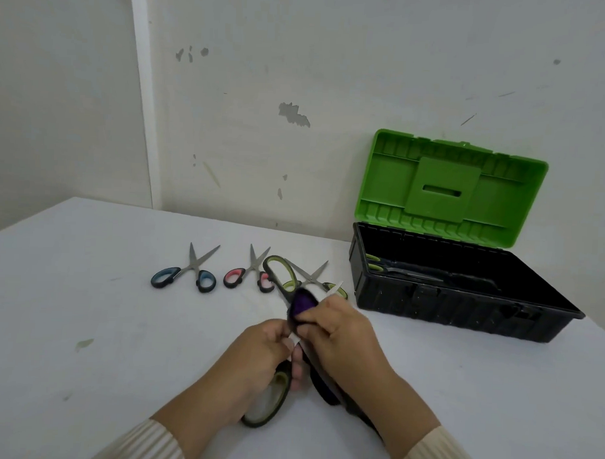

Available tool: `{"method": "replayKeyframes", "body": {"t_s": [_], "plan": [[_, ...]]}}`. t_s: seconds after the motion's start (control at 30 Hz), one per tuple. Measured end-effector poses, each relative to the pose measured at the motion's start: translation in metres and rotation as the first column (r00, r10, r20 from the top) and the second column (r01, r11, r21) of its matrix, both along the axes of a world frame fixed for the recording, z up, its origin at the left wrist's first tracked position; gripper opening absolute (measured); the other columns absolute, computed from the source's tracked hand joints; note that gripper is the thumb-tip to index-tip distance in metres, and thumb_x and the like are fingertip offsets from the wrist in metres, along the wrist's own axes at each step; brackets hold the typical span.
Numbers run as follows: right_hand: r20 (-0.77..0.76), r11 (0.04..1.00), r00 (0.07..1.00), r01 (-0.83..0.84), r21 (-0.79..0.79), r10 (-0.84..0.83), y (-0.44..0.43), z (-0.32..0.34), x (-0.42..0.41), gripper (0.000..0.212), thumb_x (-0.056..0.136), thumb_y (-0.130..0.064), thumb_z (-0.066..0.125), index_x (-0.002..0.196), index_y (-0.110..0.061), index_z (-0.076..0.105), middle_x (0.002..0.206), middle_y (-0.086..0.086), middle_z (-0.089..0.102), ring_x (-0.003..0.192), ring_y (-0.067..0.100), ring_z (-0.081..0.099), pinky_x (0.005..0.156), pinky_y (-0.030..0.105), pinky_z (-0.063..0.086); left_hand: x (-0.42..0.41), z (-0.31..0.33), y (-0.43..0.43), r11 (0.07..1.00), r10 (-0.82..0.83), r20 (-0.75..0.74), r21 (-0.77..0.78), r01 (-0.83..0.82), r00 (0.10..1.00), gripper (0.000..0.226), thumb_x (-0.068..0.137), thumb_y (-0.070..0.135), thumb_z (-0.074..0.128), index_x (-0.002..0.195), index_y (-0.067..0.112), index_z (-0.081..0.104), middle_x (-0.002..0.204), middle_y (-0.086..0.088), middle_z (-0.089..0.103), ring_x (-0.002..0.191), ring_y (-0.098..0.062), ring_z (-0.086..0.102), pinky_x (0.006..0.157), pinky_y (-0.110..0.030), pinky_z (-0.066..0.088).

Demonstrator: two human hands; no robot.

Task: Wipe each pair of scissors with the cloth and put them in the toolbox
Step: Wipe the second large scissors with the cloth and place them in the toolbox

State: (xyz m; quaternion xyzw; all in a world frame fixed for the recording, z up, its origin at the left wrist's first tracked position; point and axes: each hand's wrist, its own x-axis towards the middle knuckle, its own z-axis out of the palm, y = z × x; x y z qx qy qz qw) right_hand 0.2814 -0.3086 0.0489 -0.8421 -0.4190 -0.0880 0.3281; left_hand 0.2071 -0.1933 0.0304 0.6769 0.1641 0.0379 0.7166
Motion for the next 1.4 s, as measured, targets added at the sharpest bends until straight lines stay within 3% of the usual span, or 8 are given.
{"method": "replayKeyframes", "body": {"t_s": [0.17,0.37,0.53,0.73,0.87,1.13,1.23,1.4], "plan": [[0.058,1.000,0.998,0.005,-0.025,-0.003,-0.001,-0.009,-0.006,0.020,0.090,-0.019,0.052,0.105,-0.018,0.065,0.099,0.004,0.055,0.087,0.018,0.054,0.076,0.023,0.043,-0.002,0.001,-0.003,1.000,0.007,-0.002,0.000,-0.007,1.000,0.022,0.094,-0.006,0.038,0.080,0.001,0.053,0.055,-0.007,0.059,0.043,-0.018,0.055,0.045,-0.025,0.048],[-0.024,0.936,0.960,0.278,0.216,-0.280,-0.014,-0.005,0.030,0.015,0.082,-0.014,0.064,0.095,-0.012,0.071,0.083,-0.001,0.052,0.069,-0.002,0.049,0.074,-0.001,0.034,-0.005,0.001,-0.004,0.994,-0.058,0.003,0.095,0.057,0.998,0.025,0.095,-0.003,0.037,0.077,0.003,0.054,0.057,-0.004,0.062,0.052,-0.024,0.054,0.057,-0.031,0.048],[-0.313,0.758,0.857,0.511,0.405,-0.410,-0.039,0.000,0.048,0.019,0.084,-0.020,0.062,0.103,-0.016,0.067,0.091,0.000,0.060,0.072,0.019,0.065,0.067,0.019,0.054,-0.001,-0.002,-0.007,0.993,-0.063,-0.060,0.096,0.069,0.996,0.024,0.092,-0.005,0.036,0.077,0.003,0.053,0.059,-0.009,0.060,0.052,-0.026,0.053,0.060,-0.034,0.047],[-0.009,0.997,0.998,-0.060,-0.046,0.059,-0.012,-0.012,0.005,0.017,0.078,-0.025,0.061,0.093,-0.027,0.070,0.085,-0.003,0.059,0.082,0.013,0.056,0.077,0.019,0.044,-0.003,0.004,-0.007,1.000,0.011,-0.053,0.018,-0.010,0.999,0.026,0.092,-0.010,0.034,0.079,0.002,0.052,0.061,-0.013,0.056,0.046,-0.021,0.051,0.045,-0.024,0.046],[-0.013,0.984,0.992,0.126,0.123,-0.125,-0.008,-0.007,0.016,0.017,0.080,-0.015,0.066,0.095,-0.020,0.072,0.085,0.000,0.058,0.079,0.013,0.056,0.070,0.004,0.036,-0.002,0.003,-0.004,0.996,0.015,-0.009,0.089,-0.014,1.000,0.026,0.092,-0.007,0.035,0.074,0.004,0.052,0.056,-0.007,0.060,0.047,-0.023,0.052,0.049,-0.025,0.045],[0.041,0.992,0.992,0.120,0.051,-0.122,-0.005,-0.009,0.011,0.015,0.086,-0.015,0.058,0.095,-0.015,0.070,0.093,0.006,0.058,0.085,0.019,0.057,0.074,0.020,0.042,-0.002,0.002,-0.007,0.998,0.013,-0.027,0.066,-0.011,1.000,0.024,0.090,-0.010,0.036,0.077,0.002,0.052,0.056,-0.009,0.058,0.043,-0.021,0.051,0.047,-0.026,0.045],[0.022,1.000,1.000,-0.004,-0.028,0.004,-0.001,-0.016,0.000,0.017,0.086,-0.015,0.058,0.097,-0.017,0.070,0.095,0.000,0.056,0.086,0.013,0.055,0.072,0.006,0.036,-0.002,0.004,-0.006,1.000,0.027,-0.043,0.013,-0.027,0.999,0.026,0.090,-0.011,0.035,0.077,0.003,0.053,0.055,-0.008,0.057,0.045,-0.020,0.051,0.046,-0.027,0.047],[-0.080,0.933,0.962,0.272,0.234,-0.260,-0.013,-0.011,0.034,0.009,0.079,-0.011,0.067,0.087,-0.015,0.071,0.084,0.000,0.059,0.074,0.012,0.056,0.070,0.000,0.036,-0.006,0.004,-0.002,0.993,-0.047,-0.004,0.106,0.047,0.999,0.027,0.092,-0.005,0.037,0.073,0.005,0.053,0.057,-0.007,0.060,0.050,-0.023,0.053,0.055,-0.030,0.047]]}}
